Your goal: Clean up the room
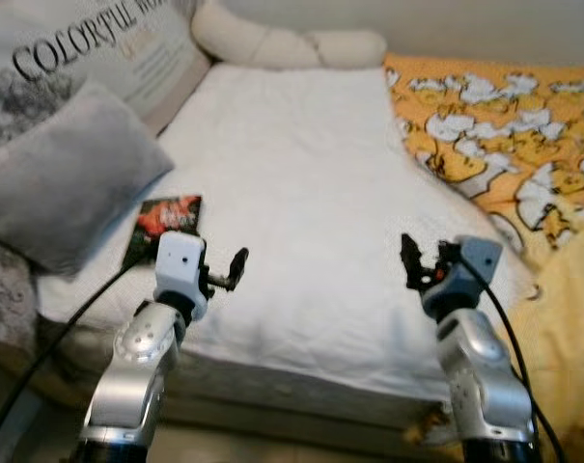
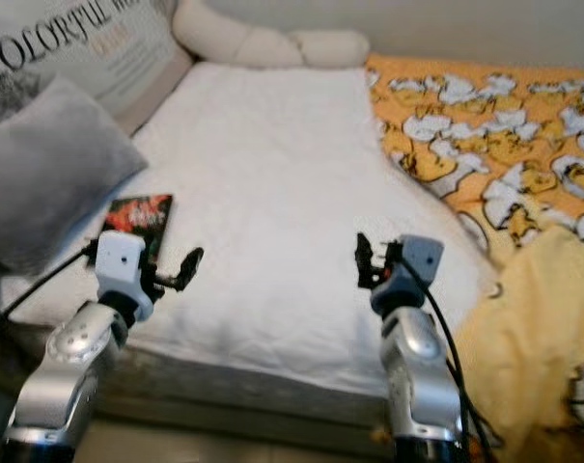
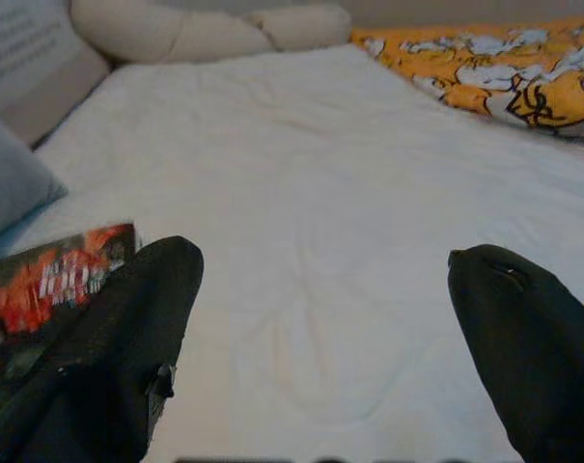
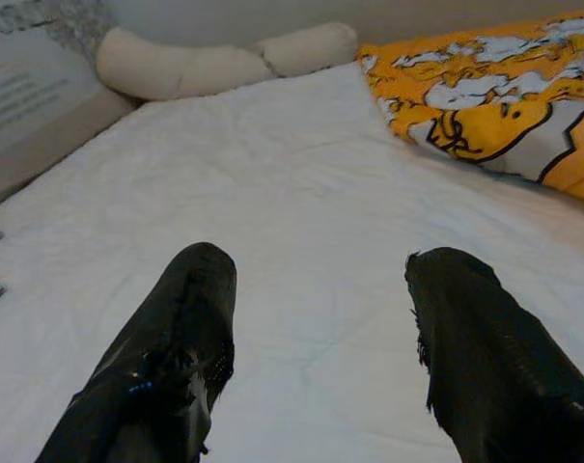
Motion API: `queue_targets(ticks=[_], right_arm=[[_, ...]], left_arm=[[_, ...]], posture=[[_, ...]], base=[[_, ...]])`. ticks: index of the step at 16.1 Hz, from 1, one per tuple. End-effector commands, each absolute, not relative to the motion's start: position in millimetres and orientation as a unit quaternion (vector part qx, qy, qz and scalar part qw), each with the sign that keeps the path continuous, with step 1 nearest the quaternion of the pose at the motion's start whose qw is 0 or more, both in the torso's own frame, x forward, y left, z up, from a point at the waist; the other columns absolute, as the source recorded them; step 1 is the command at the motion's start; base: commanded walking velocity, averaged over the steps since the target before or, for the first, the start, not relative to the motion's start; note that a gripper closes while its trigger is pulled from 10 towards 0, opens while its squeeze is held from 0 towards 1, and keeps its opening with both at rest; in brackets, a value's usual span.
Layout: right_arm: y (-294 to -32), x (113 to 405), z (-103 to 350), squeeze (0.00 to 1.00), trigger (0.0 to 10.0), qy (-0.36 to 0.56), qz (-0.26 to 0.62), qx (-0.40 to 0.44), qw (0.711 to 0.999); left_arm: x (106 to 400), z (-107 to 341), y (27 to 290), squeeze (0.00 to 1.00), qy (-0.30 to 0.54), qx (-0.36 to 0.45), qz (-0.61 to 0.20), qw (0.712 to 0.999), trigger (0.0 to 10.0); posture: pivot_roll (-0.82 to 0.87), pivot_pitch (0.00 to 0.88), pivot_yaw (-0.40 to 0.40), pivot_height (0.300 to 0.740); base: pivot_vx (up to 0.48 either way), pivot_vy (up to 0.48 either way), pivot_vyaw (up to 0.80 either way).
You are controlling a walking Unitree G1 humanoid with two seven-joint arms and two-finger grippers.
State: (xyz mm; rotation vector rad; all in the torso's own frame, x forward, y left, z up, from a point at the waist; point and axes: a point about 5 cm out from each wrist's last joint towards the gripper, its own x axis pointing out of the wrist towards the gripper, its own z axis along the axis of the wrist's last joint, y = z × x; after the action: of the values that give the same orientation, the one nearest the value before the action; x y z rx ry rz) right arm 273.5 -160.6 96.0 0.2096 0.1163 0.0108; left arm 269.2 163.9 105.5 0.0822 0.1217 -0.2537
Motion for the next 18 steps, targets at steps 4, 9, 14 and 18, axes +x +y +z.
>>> queue_targets(ticks=[4, 9, 14, 18], right_arm=[[-158.5, 275.8, 92.2, 0.00, 10.0, 0.082, 0.000, 0.070, 0.994], [-159.8, 275.6, 88.9, 0.00, 10.0, 0.095, -0.010, 0.031, 0.995], [-157.7, 276.9, 87.9, 0.00, 10.0, 0.102, -0.003, 0.030, 0.994], [-157.0, 278.8, 87.4, 0.00, 10.0, 0.108, 0.000, 0.028, 0.994]], left_arm=[[271.7, 107.4, 167.8, 0.00, 0.058, 0.047, -0.114, 0.991, 10.0], [272.4, 107.2, 166.2, 0.00, 0.058, 0.045, -0.121, 0.990, 10.0], [275.1, 106.8, 167.9, 0.00, 0.061, 0.042, -0.122, 0.990, 10.0], [275.8, 106.8, 168.9, 0.00, 0.063, 0.036, -0.118, 0.990, 10.0]], posture=[[-0.04, 0.000, 0.027, 0.740], [-0.04, 0.000, 0.031, 0.740], [-0.04, 0.000, 0.030, 0.740], [-0.04, 0.000, 0.025, 0.740]], base=[[0.000, -0.297, 0.00], [0.000, -0.100, 0.00], [0.000, 0.000, 0.00], [0.000, 0.000, -0.56]])
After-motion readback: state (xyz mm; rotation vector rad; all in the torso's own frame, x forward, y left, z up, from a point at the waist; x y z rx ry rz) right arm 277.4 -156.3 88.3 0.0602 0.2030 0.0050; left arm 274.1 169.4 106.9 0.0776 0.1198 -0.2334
